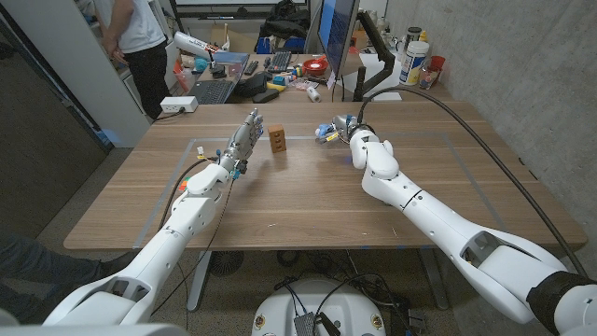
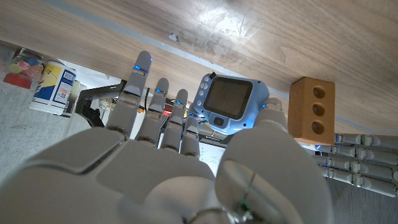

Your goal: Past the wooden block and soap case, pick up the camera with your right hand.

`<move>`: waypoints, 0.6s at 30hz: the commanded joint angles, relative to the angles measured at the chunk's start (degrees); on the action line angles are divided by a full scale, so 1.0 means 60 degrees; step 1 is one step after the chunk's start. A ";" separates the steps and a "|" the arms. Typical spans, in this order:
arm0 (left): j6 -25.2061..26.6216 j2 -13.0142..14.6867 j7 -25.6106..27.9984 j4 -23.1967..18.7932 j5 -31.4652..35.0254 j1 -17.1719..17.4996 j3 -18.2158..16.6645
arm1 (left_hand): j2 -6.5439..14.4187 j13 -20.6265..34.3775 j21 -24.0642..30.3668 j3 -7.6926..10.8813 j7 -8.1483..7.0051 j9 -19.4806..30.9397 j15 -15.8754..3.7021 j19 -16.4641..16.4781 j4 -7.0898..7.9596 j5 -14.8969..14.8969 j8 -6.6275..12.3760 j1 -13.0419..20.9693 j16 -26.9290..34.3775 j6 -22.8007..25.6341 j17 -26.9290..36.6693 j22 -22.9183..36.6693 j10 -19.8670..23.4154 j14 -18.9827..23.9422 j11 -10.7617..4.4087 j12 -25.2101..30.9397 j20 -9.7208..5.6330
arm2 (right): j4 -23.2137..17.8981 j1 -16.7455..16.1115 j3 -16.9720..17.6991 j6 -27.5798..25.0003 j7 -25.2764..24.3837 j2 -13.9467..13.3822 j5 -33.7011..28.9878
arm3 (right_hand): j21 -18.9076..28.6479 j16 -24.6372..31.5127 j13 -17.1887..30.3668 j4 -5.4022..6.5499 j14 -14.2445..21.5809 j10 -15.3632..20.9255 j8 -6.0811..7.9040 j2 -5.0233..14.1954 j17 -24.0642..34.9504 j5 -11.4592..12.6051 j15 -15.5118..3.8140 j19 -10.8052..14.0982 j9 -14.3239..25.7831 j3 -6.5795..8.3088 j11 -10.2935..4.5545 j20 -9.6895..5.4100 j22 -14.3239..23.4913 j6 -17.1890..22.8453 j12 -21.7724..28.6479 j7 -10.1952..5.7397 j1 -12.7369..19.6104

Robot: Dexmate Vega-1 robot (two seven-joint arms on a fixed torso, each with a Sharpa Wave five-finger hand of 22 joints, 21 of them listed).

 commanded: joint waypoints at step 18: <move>-0.0025 0.0067 -0.0158 0.0045 -0.0006 -0.0073 0.0002 | 0.0107 0.0029 0.0028 -0.0059 0.0014 0.0033 0.0017 -0.0081 0.0001 0.0078 -0.0003 0.0027 -0.0002 0.0029 0.0014 0.0039 -0.0088 -0.0059 0.0004 0.0009 -0.0044 | -0.1208 -0.0523 0.0545 0.0063 -0.0518 -0.0068 -0.0313 | -0.0055 -0.0066 0.0059 0.0015 0.0114 0.0087 0.0111 0.0101 0.0014 -0.0090 0.0006 0.0194 0.0137 0.0040 0.0049 -0.0001 0.0014 0.0724 0.0064 -0.0527 0.0074</move>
